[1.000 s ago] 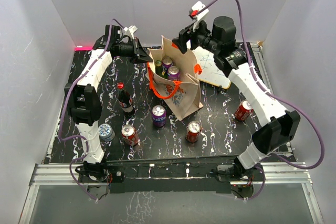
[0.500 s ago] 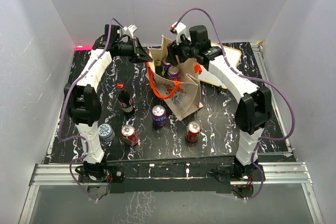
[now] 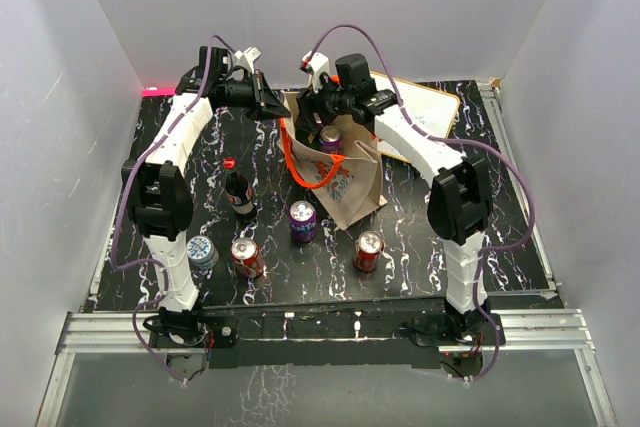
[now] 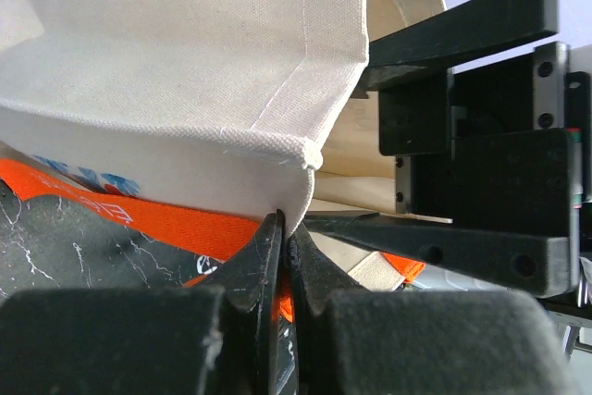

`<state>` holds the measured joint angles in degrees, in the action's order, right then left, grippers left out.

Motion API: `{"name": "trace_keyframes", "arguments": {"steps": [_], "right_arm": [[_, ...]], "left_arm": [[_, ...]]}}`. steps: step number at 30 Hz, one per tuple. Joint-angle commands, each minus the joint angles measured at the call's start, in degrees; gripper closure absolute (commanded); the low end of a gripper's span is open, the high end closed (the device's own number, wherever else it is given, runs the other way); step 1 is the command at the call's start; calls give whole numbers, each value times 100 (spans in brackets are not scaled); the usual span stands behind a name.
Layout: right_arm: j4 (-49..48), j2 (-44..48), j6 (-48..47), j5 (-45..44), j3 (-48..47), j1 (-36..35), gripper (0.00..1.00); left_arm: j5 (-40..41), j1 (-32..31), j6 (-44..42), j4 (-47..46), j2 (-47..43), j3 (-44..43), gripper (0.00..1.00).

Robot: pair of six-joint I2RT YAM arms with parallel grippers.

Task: Place the beverage into the canvas bag
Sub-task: Place the drink in the canvas bag.

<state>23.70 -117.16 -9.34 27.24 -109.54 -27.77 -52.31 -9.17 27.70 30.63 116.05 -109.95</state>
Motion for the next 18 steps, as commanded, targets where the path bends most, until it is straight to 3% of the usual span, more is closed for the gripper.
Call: {"name": "trace_keyframes", "arguments": {"steps": [1, 8, 18], "right_arm": [[-462, -179, 18, 30, -314, -67, 34], [-599, -441, 96, -224, -425, -161, 40], [-803, -509, 292, -176, -395, -189, 63]], "left_arm": [[-403, 38, 33, 171, -473, -273, 100], [-368, 56, 25, 184, -486, -270, 100], [-306, 56, -23, 218, -506, -207, 100]]}}
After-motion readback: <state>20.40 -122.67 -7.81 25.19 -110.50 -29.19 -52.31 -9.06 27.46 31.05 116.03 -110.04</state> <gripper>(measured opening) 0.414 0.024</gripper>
